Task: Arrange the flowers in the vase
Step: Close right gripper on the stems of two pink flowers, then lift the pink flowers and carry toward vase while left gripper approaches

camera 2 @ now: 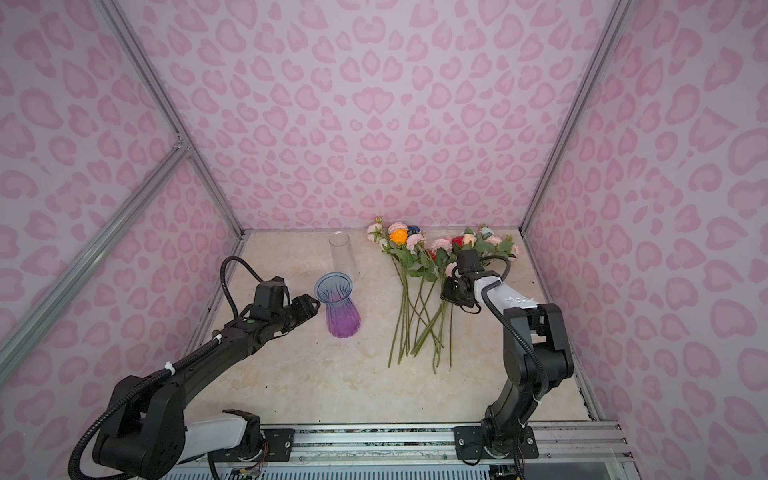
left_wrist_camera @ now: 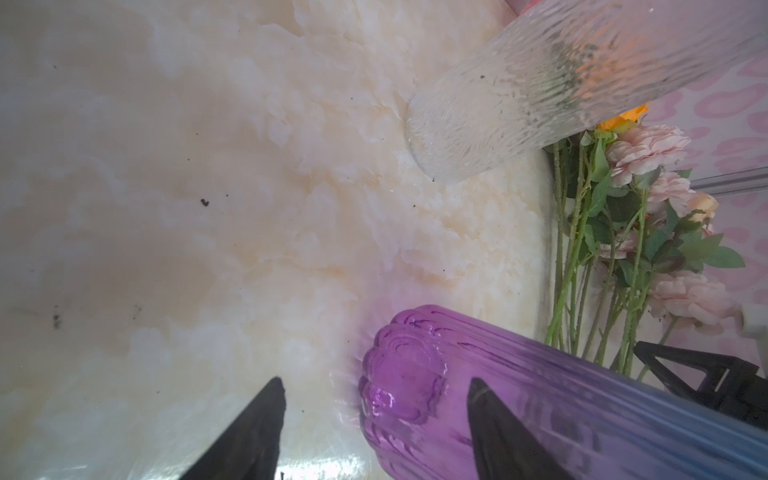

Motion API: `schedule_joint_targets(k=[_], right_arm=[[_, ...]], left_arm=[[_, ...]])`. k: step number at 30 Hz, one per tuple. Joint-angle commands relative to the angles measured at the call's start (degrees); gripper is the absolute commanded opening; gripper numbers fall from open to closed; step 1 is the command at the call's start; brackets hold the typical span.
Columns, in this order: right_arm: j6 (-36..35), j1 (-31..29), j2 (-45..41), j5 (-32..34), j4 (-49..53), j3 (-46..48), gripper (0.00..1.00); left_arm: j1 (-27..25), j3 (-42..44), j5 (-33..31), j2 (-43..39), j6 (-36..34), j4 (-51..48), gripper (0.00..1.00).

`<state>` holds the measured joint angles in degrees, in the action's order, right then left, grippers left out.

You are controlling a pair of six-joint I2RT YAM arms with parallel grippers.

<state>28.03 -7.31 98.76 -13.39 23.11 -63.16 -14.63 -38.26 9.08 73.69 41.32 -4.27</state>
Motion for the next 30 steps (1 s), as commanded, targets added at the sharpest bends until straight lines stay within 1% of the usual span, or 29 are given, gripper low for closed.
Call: schedule_joint_targets(k=[1,4,9,20,30], right_arm=[[-0.1,0.1,-1.0,-0.4,-1.8,0.9,0.05],[0.2,0.3,-2.2,-0.7,-2.2,1.5,0.02],[0.5,0.3,-5.5,-1.3,-2.9,2.8,0.0],[0.1,0.2,-13.5,-1.3,-0.7,3.7,0.0],[-0.2,0.2,-20.8,-0.8,1.9,1.9,0.0]], left_arm=[[-0.4,-0.1,0.5,0.1,-0.6,2.1,0.7],[-0.7,0.2,0.5,0.0,-0.7,2.2,0.7],[-1.3,0.7,0.8,0.2,-0.5,2.9,0.7],[-3.5,1.1,-0.2,1.2,0.0,3.7,0.7],[-4.5,1.7,-0.1,1.3,0.6,4.3,0.69]])
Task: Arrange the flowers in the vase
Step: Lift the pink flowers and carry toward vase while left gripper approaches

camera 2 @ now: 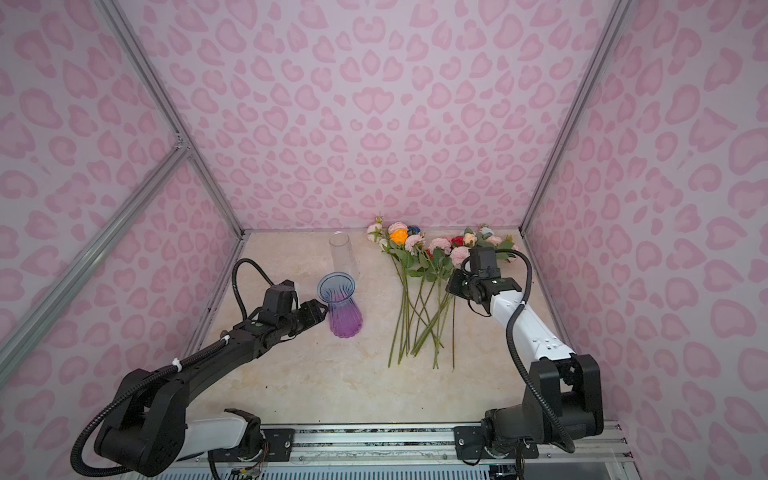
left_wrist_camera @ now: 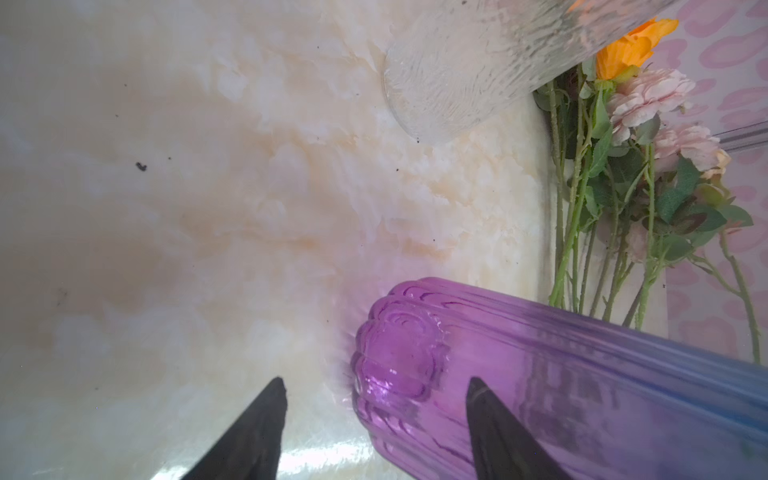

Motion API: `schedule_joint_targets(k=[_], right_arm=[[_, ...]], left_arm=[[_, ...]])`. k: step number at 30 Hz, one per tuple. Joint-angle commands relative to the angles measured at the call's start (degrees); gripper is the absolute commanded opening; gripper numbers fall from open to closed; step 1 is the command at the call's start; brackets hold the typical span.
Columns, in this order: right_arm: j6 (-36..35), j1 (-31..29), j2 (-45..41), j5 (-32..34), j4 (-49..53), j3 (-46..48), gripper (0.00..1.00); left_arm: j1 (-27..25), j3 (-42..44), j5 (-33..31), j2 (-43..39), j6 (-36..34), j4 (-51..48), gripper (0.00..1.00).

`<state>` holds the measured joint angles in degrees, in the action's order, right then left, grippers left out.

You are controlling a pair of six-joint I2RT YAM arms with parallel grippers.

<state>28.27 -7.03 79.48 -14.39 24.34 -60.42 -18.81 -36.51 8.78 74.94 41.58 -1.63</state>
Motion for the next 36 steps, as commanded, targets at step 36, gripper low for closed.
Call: schedule_joint_targets(k=[36], right_arm=[[-6.3,-32.8,-21.0,8.0,-30.4,-3.7,0.03]], left_arm=[[-8.6,-16.1,15.6,-32.0,-17.4,-0.5,0.69]])
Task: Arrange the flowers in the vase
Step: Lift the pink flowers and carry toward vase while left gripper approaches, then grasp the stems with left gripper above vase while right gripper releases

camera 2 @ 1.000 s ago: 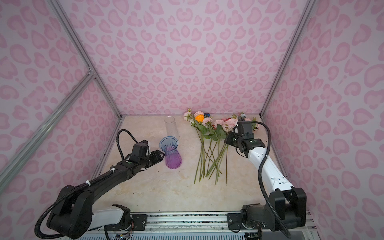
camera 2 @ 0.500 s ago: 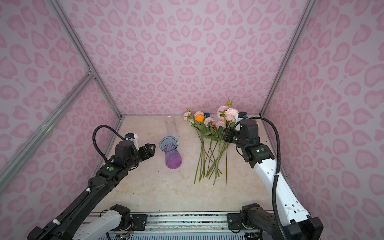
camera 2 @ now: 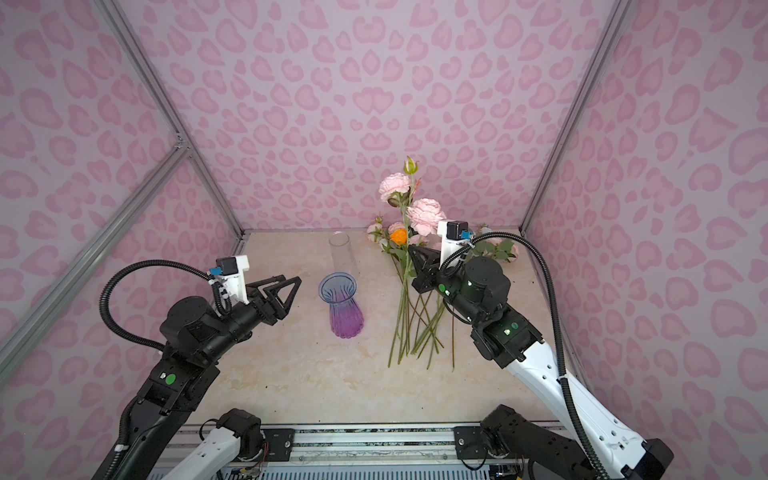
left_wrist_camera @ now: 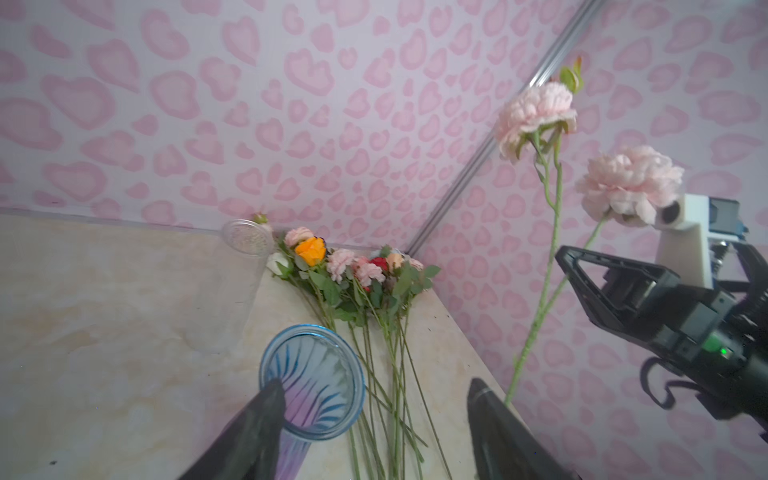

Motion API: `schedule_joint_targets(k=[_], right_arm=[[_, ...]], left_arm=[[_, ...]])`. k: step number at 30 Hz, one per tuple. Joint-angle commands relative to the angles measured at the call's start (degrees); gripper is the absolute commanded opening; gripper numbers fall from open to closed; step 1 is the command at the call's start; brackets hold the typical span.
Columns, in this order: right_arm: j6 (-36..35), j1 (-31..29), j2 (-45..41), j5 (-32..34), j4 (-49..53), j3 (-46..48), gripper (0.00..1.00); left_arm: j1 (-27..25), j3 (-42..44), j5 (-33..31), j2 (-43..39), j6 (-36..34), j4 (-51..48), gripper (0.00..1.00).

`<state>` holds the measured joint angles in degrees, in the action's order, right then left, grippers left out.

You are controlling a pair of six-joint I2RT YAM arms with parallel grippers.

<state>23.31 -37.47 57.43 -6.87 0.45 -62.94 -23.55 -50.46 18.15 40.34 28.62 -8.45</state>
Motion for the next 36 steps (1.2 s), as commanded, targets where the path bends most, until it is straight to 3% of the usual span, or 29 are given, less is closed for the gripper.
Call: schedule_joint_targets(k=[1,7,16,22,30,31,32,34,36], right_arm=[[-1.5,-3.2,1.5,0.5,-7.1,-1.7,0.02],[-1.3,-7.6,4.7,-0.6,-10.2,-3.9,0.02],[-0.1,-9.5,5.7,-2.6,-11.3,-4.0,0.02],[1.1,-9.7,6.5,-4.0,-11.3,-4.1,0.02],[2.2,-9.8,6.7,-5.1,-11.4,-3.7,0.04],[2.3,-9.8,6.6,-5.1,-11.4,-3.6,0.05],[2.6,-9.8,6.5,-4.8,-11.4,-3.5,0.14],[2.7,-9.8,6.0,-4.1,-10.8,-3.6,0.4],[1.7,-9.8,5.2,-3.6,-8.3,-4.2,0.55]], left_arm=[[-6.4,-3.0,5.9,3.8,-5.9,6.8,0.69],[-20.4,-9.1,2.8,13.4,-15.6,8.4,0.73],[-22.2,-10.5,2.2,19.5,-17.5,11.9,0.69],[-22.3,-10.3,-2.6,21.2,-18.1,13.7,0.45],[-22.4,-11.5,-5.0,22.6,-18.9,14.6,0.05],[-22.3,-11.6,-5.3,22.7,-19.0,14.7,0.04],[-22.3,-11.7,-5.8,22.7,-19.0,14.7,0.04],[-22.3,-11.8,-7.3,22.6,-19.3,15.1,0.04],[-22.4,-12.2,-10.2,22.4,-20.1,15.1,0.04]])
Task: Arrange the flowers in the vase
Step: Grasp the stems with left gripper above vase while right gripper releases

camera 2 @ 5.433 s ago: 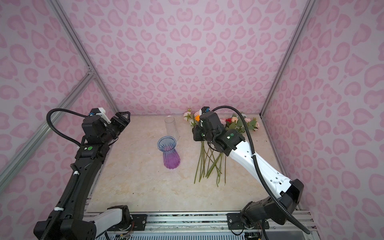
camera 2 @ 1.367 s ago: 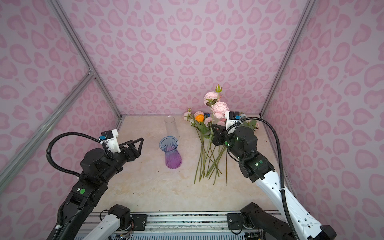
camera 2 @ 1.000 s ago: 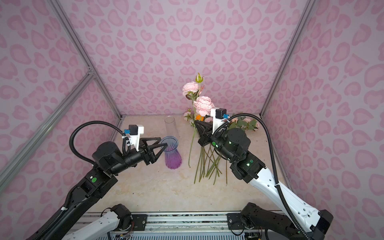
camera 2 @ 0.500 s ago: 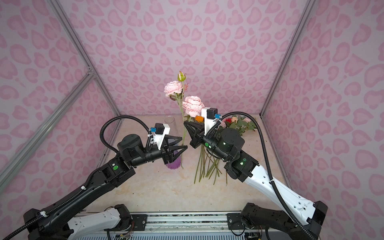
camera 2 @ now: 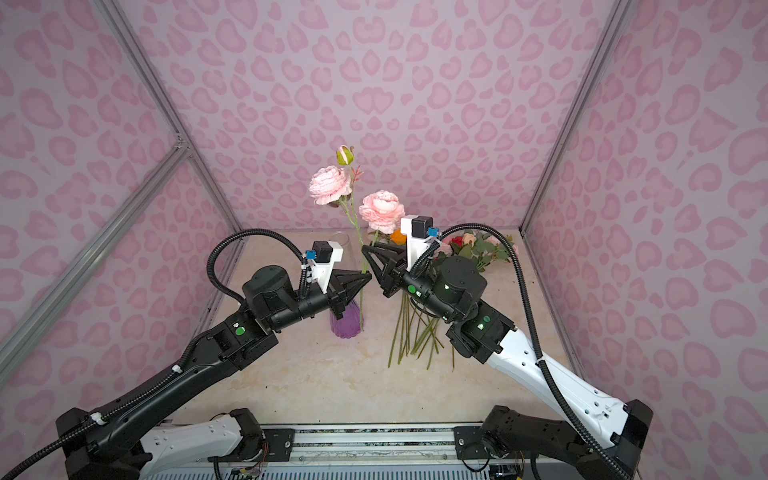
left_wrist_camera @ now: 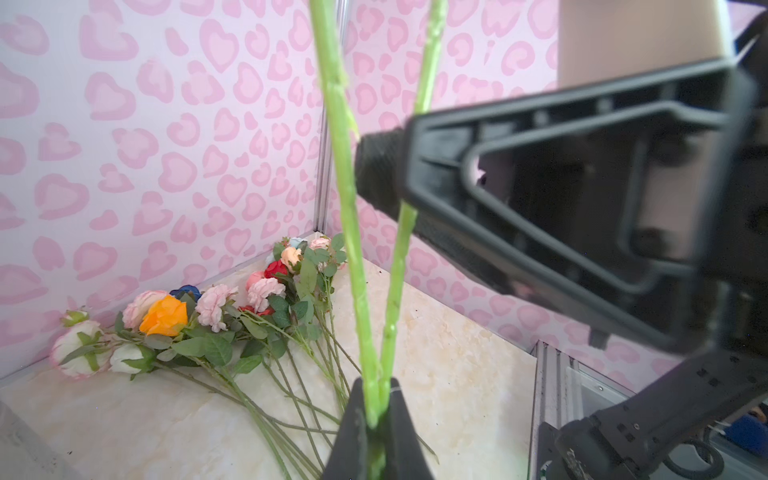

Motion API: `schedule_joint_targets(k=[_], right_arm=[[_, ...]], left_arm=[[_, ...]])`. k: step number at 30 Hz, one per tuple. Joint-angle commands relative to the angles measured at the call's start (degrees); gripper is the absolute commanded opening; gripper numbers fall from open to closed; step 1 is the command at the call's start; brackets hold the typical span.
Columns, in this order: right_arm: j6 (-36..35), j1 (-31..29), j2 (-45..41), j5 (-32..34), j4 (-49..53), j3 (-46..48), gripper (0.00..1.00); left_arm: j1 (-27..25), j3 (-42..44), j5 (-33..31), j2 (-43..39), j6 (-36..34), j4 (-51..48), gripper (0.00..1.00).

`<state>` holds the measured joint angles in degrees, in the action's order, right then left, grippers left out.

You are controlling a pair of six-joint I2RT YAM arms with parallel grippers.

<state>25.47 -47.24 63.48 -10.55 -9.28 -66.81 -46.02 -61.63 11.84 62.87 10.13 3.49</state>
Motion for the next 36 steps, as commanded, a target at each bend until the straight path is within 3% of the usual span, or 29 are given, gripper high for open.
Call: schedule_joint_targets(k=[1,10,14,21,25,36], right_arm=[[-1.3,0.0,-1.5,0.4,2.8,-0.6,0.58],[-5.6,0.1,-13.9,12.6,10.7,7.4,0.67],[-6.1,1.1,-17.1,15.5,13.4,9.3,0.67],[-5.8,4.5,-18.1,16.0,16.4,10.2,0.67],[-4.5,6.3,-18.1,14.6,15.8,11.3,0.67],[-4.1,9.1,-17.2,13.1,16.9,12.5,0.67]], left_arm=[[0.2,-1.3,-5.5,-0.2,-2.0,3.3,0.04],[0.6,-5.7,-24.4,-0.4,-11.7,2.5,0.04],[1.7,-6.7,-28.4,0.8,-14.2,2.3,0.04],[3.4,-5.5,-28.6,1.6,-14.4,4.2,0.04],[5.8,-4.8,-27.0,3.8,-12.1,5.2,0.04],[6.1,2.5,-25.9,10.2,-5.7,12.2,0.04]])
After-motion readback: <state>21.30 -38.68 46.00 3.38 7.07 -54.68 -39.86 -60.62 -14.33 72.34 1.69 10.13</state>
